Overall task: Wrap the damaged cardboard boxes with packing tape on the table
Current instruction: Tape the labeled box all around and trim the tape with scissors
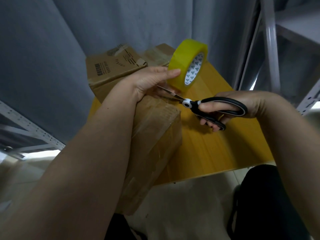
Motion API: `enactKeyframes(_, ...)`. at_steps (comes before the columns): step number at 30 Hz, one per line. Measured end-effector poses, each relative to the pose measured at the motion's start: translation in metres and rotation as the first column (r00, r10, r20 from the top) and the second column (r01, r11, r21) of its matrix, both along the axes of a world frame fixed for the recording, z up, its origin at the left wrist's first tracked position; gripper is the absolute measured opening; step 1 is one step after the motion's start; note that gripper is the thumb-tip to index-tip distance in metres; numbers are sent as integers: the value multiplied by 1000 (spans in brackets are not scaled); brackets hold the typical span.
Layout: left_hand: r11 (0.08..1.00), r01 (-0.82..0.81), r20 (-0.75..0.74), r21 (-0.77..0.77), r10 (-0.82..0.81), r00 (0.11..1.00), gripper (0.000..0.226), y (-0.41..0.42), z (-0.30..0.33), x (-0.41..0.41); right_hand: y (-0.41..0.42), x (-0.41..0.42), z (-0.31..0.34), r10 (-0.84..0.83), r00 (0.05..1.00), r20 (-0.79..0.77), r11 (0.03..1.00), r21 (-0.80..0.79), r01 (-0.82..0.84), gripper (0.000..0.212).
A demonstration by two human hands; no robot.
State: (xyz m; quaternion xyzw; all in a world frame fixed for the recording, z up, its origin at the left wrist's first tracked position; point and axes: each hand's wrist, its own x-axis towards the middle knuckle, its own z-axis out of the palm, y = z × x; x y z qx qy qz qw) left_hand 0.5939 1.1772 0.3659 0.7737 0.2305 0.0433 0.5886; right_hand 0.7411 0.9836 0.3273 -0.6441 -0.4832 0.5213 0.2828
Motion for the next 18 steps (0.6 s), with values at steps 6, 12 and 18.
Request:
enactKeyframes(6,1000,-23,-22,8,23,999,42,2,-1,0,0,-3,6,-33,999,16,999,1,33,70)
enactKeyframes(12,997,-69,-7,-21,69,998,43,0,-1,1,-3,-5,4,-67,997,43,996,55,64,62)
enactKeyframes(18,982,-110,57,-156,120,991,43,3,1,11,-8,6,3,-116,990,81,991,79,110,58)
